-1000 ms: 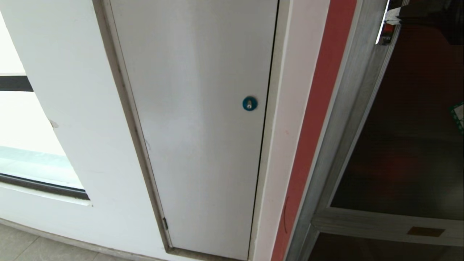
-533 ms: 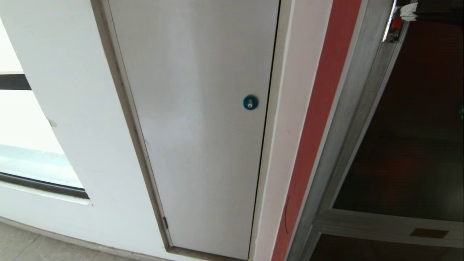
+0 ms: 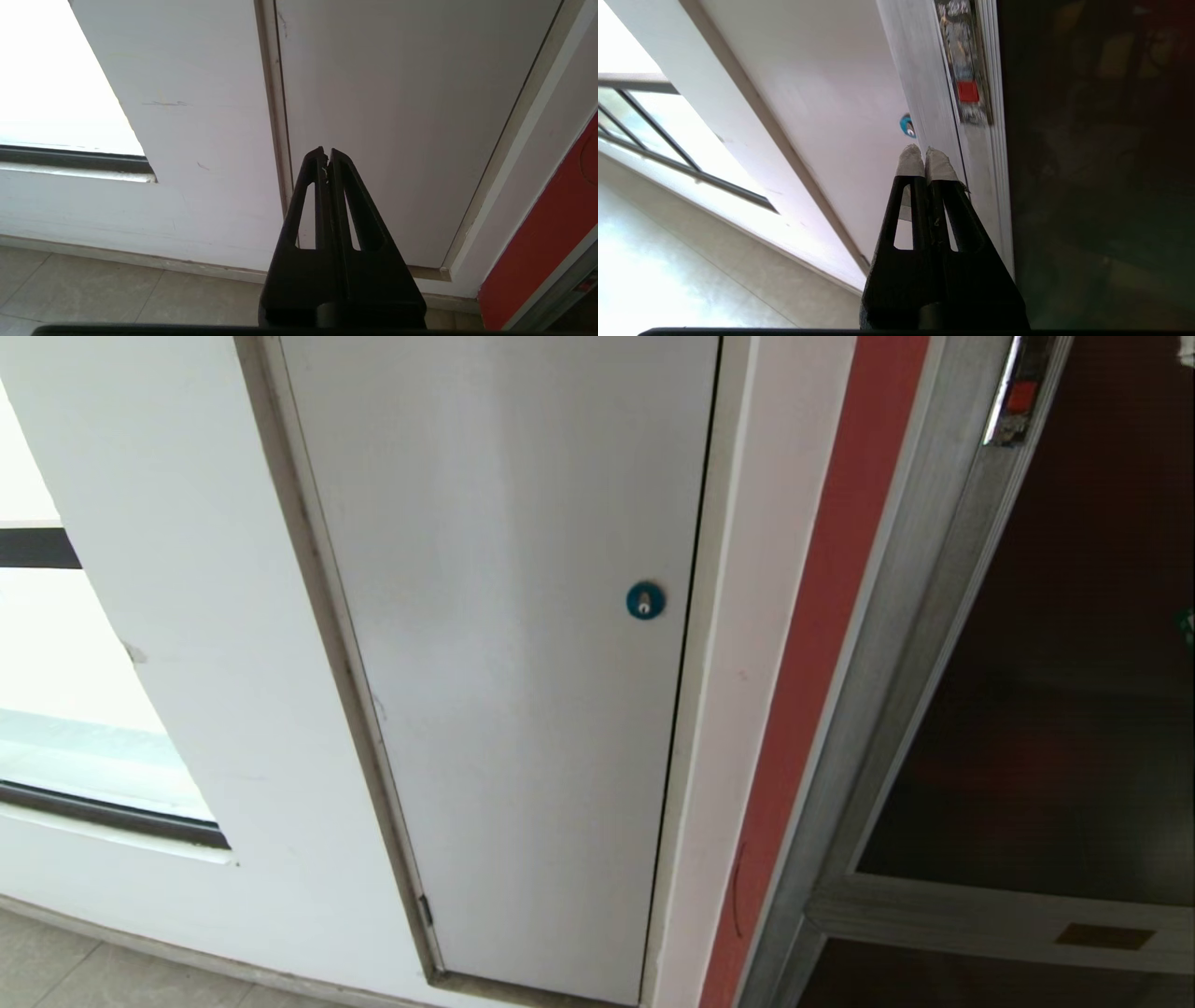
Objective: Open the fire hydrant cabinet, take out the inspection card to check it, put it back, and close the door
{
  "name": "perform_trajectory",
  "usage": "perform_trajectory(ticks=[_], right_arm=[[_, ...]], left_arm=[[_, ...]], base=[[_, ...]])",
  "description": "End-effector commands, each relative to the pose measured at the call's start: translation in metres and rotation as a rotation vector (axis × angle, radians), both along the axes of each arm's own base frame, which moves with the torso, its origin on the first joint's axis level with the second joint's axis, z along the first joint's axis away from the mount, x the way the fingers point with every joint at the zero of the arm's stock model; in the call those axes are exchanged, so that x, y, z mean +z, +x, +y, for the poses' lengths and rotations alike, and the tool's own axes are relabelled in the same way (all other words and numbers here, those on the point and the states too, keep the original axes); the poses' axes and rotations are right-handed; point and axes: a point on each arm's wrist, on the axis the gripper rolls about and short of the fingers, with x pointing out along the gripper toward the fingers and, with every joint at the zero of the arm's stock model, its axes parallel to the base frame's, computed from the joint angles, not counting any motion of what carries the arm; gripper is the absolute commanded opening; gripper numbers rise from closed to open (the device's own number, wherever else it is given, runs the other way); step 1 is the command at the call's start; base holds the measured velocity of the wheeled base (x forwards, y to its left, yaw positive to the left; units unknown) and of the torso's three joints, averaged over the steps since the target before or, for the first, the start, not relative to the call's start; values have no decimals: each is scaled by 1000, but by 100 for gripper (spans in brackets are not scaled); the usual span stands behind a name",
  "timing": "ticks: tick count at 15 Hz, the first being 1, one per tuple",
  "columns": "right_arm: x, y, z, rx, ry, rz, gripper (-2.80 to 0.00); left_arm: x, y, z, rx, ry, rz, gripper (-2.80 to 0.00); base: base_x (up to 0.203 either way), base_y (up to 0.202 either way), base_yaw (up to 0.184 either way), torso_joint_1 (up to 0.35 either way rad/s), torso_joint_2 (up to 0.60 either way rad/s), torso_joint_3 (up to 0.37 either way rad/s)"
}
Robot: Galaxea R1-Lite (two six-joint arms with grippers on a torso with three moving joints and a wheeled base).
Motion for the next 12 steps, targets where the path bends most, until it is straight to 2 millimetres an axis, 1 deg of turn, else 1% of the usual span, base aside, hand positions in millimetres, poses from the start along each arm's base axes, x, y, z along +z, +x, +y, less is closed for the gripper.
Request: perform_trajectory(ticks=[1,2,4,8,12], right_arm=[[6,-32,-4,3,-13,-59,-280],[6,-39,-5,1,-16,-65,-280],[2,-48,-6,1,-19,-47,-280],[-5,-59,-8,3,-18,-36,-280],[-22,-77,-10,-11,-20,-18,-280]], left_arm=[[-2,1,0,0,0,7,-280],[-2,1,0,0,-1,7,-280],[-2,1,0,0,0,7,-280],[-2,1,0,0,0,7,-280],[-2,1,0,0,0,7,-280]], base=[[0,0,0,0,0,0],[0,0,0,0,0,0],[0,0,0,0,0,0],[0,0,0,0,0,0],[0,0,0,0,0,0]])
